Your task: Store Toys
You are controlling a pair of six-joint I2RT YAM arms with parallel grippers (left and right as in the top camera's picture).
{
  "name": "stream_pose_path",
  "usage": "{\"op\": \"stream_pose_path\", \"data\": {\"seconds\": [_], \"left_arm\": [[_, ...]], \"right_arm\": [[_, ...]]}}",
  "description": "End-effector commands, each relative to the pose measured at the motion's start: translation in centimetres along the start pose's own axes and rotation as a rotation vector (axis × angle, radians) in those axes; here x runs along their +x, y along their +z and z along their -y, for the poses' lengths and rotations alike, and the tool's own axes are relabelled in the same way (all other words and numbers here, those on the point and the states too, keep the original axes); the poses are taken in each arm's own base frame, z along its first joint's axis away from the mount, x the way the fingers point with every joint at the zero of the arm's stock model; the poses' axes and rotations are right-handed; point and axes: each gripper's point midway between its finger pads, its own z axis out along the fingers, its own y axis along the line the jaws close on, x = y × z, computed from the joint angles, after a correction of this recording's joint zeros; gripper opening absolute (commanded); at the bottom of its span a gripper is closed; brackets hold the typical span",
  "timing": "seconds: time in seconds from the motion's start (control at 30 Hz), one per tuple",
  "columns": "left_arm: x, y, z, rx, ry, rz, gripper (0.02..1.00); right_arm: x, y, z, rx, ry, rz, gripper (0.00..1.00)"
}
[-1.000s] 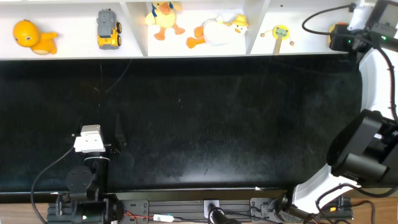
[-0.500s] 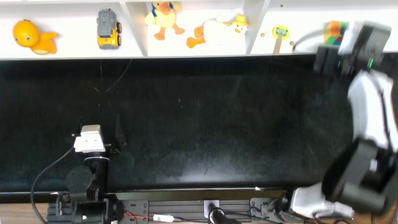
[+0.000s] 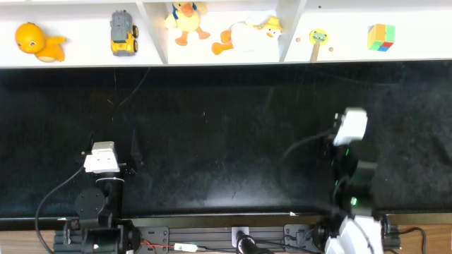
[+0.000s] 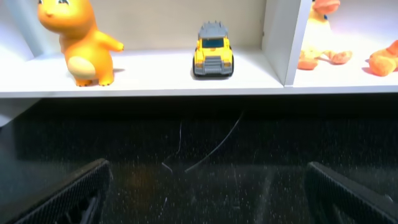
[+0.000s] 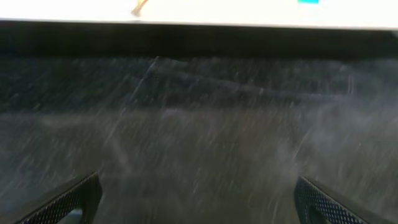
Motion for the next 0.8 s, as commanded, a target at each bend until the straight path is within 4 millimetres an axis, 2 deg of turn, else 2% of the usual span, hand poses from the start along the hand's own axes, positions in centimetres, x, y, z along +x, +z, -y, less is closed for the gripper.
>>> {"op": "stream_pose_path", "data": {"seconds": [0.03, 0.13, 0.2, 0.33, 0.53, 0.8], "left_arm": [[-0.2, -0.1, 0.3, 0.015, -0.006, 0.009, 0.998], [-0.2, -0.1, 0.3, 0.015, -0.006, 0.009, 0.998], [-0.2, -0.1, 0.3, 0.015, -0.006, 0.008, 0.998], [-0.2, -0.1, 0.3, 0.015, -0.006, 0.009, 0.998], [-0.2, -0.1, 0.3, 0.015, -0.006, 0.008, 0.998], [-0.2, -0.1, 0.3, 0.015, -0.006, 0.009, 0.998]], "right_arm": [[1.4, -1.0, -0.4, -0.009, 0.041, 0.065, 0.993], [0.9, -1.9, -2.3, -0.102, 0.024, 0.131, 0.996], [0.6, -2.4, -2.7, -0.121, 0.017, 0.148, 0.996], [-1.6, -3.4, -2.4, -0.103, -0.002, 0.254, 0.996], [-5.7, -6.2, -2.0, -0.094, 0.001, 0.467, 0.996], [-5.2, -5.9, -2.0, -0.093, 0.001, 0.441, 0.996]]}}
